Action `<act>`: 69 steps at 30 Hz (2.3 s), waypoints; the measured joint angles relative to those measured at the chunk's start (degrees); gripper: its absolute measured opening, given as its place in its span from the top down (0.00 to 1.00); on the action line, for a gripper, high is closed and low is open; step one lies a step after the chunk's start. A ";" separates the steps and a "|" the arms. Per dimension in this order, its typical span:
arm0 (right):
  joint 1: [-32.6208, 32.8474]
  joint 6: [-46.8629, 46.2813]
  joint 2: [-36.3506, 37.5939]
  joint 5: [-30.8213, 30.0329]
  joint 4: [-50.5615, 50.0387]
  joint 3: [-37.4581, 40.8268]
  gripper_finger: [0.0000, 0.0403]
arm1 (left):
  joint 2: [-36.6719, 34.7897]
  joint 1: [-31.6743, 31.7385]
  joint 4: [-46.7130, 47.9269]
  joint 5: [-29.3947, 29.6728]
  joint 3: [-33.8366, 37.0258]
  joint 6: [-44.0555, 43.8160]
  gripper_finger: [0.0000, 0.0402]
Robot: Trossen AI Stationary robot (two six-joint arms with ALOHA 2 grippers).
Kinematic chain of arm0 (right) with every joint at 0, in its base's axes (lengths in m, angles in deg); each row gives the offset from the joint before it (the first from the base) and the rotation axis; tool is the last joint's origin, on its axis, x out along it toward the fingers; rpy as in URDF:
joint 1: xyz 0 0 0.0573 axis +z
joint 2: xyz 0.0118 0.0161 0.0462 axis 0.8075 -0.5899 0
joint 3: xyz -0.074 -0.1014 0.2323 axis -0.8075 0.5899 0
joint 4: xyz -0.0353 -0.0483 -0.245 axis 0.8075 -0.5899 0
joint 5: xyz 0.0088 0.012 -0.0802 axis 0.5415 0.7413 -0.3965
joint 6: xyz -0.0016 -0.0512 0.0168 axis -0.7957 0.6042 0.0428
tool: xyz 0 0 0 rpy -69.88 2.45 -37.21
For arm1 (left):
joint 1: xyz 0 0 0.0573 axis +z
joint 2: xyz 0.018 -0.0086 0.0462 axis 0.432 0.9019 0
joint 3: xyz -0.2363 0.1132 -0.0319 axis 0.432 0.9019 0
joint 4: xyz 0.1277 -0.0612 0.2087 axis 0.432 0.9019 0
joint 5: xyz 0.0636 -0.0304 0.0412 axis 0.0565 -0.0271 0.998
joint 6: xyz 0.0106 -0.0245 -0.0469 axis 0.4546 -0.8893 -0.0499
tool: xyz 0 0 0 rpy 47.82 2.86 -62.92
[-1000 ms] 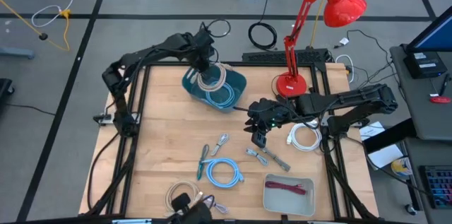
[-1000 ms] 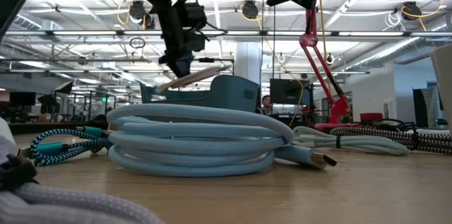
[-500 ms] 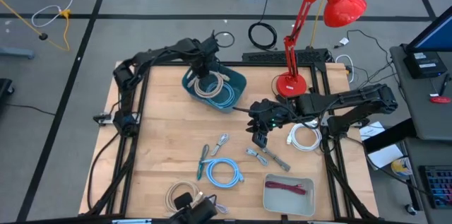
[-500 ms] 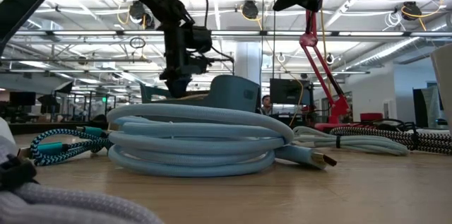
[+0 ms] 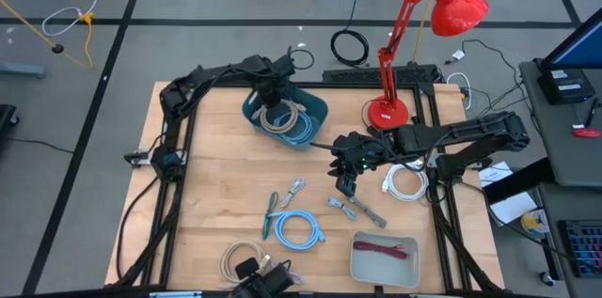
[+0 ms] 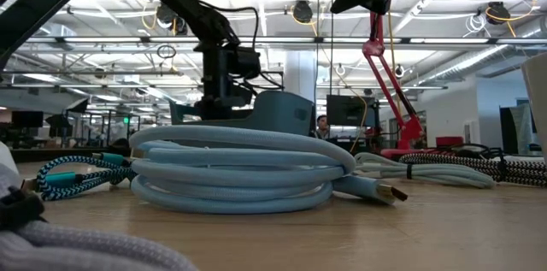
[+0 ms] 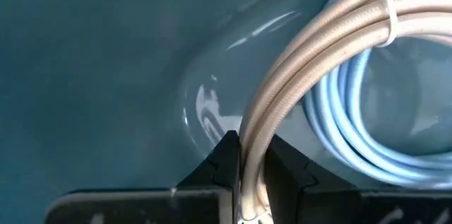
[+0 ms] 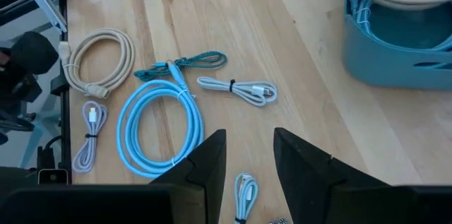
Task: Sort cables into bins
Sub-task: Put the top brown HDMI cable into the blue bin, then adjust the blue bin on the table
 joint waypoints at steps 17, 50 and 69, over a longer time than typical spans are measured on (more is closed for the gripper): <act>0.00 0.58 0.00 0.02 -0.02 0.00 0.73 | 0.71 -0.30 0.42 3.68 0.00 -3.73 0.71; -0.02 4.43 -0.01 -0.09 -1.83 0.00 0.73 | -20.50 -27.81 -1.35 -11.22 0.00 -14.53 0.99; 1.77 3.36 0.44 -0.23 -6.43 -0.02 0.73 | -5.09 -34.77 -4.45 -3.20 0.09 -17.21 1.00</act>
